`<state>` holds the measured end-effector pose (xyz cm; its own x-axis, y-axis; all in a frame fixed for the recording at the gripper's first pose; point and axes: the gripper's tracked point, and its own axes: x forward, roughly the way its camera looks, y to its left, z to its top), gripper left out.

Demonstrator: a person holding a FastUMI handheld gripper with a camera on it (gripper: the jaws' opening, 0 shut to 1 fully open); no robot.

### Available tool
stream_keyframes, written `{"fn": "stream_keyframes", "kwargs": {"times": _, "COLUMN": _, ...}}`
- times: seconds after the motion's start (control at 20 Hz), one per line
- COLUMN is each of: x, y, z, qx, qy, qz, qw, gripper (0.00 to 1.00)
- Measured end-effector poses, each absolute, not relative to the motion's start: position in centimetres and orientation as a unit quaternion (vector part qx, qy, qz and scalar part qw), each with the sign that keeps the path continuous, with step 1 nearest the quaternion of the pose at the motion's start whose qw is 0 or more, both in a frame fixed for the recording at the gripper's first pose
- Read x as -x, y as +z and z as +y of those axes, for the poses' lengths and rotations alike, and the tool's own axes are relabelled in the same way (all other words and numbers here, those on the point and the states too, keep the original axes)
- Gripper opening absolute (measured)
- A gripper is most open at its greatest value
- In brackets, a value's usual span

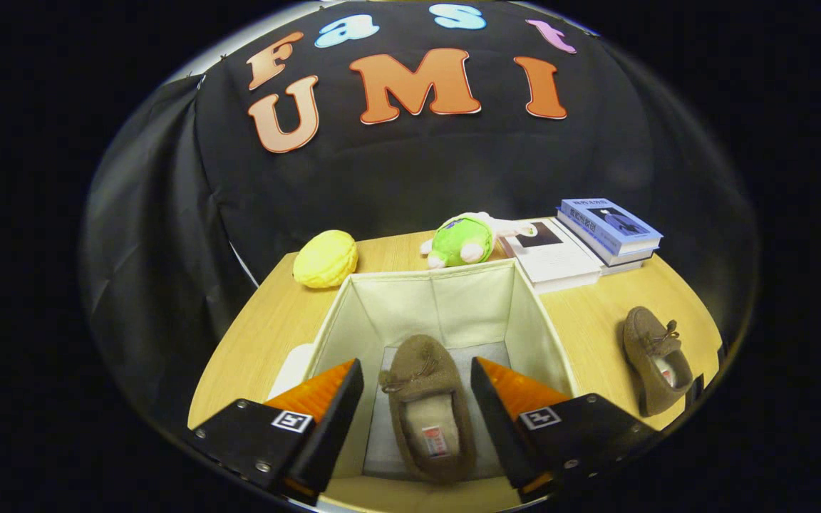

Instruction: Open the storage box then place both shoes into the box .Put the left shoe in first, then the right shoe, with the right side of both shoes facing outward in a uniform manner.

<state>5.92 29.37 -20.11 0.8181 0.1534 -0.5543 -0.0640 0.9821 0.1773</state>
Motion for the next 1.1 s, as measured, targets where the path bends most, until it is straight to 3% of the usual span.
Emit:
{"fn": "stream_keyframes", "kwargs": {"times": 0.1, "x": -5.5, "y": -19.8, "z": 28.9, "qx": -0.069, "qy": 0.062, "qz": 0.291, "qw": 0.952, "gripper": 0.99}}
{"fn": "stream_keyframes", "kwargs": {"times": 0.5, "x": -4.5, "y": -16.8, "z": 22.6, "qx": -0.056, "qy": 0.066, "qz": 0.252, "qw": 0.964, "gripper": 0.99}}
{"fn": "stream_keyframes", "kwargs": {"times": 1.1, "x": -2.7, "y": -19.7, "z": 5.4, "qx": -0.052, "qy": -0.013, "qz": 0.260, "qw": 0.964, "gripper": 0.99}}
